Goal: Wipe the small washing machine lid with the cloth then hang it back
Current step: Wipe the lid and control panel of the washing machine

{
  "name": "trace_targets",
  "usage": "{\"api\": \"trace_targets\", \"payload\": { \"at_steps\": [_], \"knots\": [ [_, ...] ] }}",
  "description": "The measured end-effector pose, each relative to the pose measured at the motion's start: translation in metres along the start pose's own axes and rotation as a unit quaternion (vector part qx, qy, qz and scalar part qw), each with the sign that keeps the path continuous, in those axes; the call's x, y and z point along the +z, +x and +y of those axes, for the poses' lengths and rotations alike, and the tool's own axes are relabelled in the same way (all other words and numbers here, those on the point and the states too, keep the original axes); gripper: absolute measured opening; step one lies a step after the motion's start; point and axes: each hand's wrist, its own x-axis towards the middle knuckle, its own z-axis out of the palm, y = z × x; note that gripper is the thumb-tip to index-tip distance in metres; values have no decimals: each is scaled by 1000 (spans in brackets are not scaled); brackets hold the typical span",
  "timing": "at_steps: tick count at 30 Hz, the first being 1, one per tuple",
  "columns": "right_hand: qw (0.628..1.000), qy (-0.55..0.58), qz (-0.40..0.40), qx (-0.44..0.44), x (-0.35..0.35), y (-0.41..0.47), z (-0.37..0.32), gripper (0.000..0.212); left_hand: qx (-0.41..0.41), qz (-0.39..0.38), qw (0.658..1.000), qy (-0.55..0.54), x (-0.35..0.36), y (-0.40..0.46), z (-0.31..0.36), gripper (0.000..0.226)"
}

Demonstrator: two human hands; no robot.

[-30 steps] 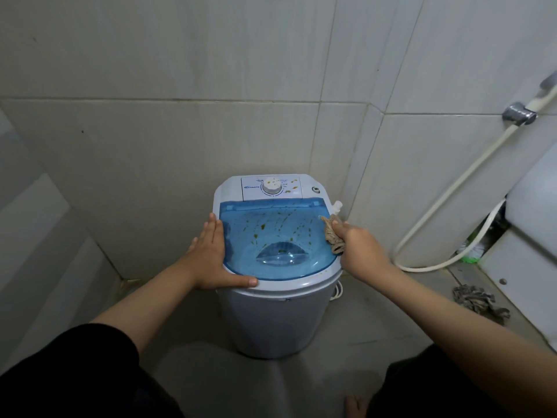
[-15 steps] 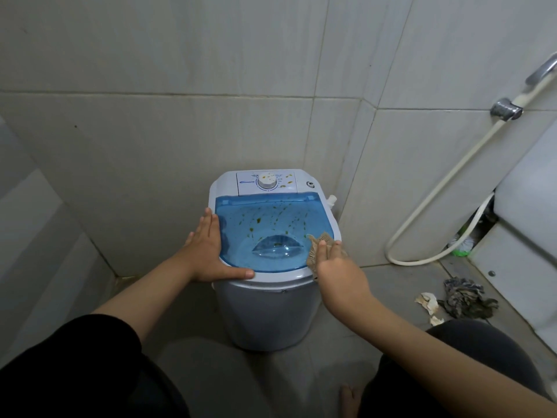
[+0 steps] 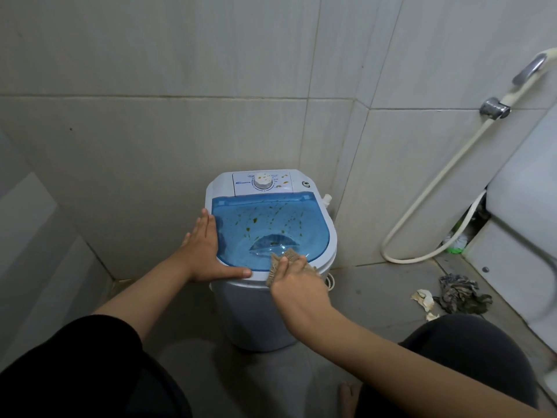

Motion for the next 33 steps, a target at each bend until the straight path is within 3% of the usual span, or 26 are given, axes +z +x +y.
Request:
{"api": "trace_targets", "payload": {
  "at_steps": [4,7,10,12,20,25,33],
  "knots": [
    [998,41,-11,-50,-18,-10,4,61,1,1,1000,0,1,0,-1,167],
    [983,157,-13,-91,-31,-14,26,53,5,-2,1000,0,1,-2,0,165],
    [936,340,-70,-62,-50,-1,57,38,6,-1,1000,-5,0,-1,0,162],
    [925,377,-41,-32,-59,18,79,33,9,-2,1000,-4,0,-1,-2,160],
    [955,258,143,26,-87,145,120,55,17,-1,1000,-14,1,0,-4,156],
    [982,137,134,-1,-74,210,112,46,10,1,1000,-9,3,3,-7,155],
    [992,12,103,-69,-41,229,103,55,16,9,1000,-10,5,6,-9,154]
  ]
}}
